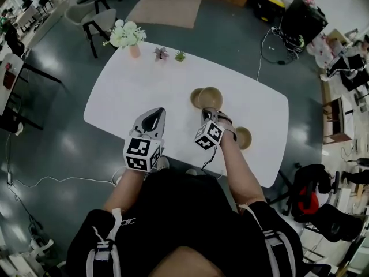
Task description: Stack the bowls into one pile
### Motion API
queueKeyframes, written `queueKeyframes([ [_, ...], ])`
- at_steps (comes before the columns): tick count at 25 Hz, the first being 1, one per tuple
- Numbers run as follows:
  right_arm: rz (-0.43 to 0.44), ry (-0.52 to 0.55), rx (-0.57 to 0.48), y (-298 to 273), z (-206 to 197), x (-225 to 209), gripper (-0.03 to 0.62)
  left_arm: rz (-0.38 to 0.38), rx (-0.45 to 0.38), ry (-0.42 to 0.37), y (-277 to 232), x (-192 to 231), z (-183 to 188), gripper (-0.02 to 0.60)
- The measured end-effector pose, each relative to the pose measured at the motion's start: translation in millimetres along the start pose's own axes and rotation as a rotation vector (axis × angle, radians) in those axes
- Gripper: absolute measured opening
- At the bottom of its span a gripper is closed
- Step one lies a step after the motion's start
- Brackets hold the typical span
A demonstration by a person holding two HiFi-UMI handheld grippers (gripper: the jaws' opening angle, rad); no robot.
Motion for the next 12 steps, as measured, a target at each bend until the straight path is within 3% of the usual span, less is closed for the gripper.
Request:
queueKeyframes([
  [12,0.094,0.059,0.071,-60.3,6.5,17.5,0.029,0.106,-0.015,0.011,25.7,35.4,1.7,0.014],
])
Point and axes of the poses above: the fingertips, and each gripper's own axes: y backward along the fingers, x to its left, z out of its top, the point moved 3 cm from there along y, backward along the fingers, and after that the axes turned 7 degrees about -z, right-handed, at the moved point
